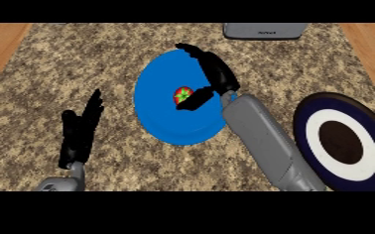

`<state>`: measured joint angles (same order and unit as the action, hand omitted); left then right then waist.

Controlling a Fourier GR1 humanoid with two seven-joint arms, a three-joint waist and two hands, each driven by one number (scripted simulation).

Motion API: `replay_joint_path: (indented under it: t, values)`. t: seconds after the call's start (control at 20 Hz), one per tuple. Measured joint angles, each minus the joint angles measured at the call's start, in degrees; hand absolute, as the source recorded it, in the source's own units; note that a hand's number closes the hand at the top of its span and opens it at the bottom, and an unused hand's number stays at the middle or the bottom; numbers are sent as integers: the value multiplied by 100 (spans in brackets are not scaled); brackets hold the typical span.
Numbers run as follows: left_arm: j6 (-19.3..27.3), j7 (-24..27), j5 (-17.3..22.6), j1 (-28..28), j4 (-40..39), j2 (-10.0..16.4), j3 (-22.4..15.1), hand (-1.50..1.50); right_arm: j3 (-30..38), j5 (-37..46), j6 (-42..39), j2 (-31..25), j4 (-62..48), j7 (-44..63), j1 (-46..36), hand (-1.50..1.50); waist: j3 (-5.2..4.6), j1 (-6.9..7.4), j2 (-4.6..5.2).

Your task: Pick the tomato from the plate and place it in the plate

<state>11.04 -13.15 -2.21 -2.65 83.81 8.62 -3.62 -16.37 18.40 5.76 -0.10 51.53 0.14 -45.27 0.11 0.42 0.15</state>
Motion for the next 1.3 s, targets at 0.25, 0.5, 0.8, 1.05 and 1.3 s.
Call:
replay_joint_path:
  t: [0.25,0.5,0.8,1.05,1.3]
  values:
    - [-61,81,15,50,-38,5,46,0,563,-724,-345,-51,224,-460,329,-150,-5,-20,-8]
    - [-69,87,-56,71,-4,-30,66,0,879,-1027,-846,-160,107,-980,527,-150,-8,-14,-9]
    - [-131,-65,-106,158,214,-75,92,0,988,-997,-1052,-104,-21,-1538,704,-150,-9,-8,-11]
    - [-268,-82,-102,88,141,-36,210,0,944,-922,-813,-29,-506,-1854,509,-150,-9,7,-7]
    - [-204,-142,-214,105,225,-174,150,0,792,-713,-605,-22,-282,-1554,696,-150,-11,-13,-14]
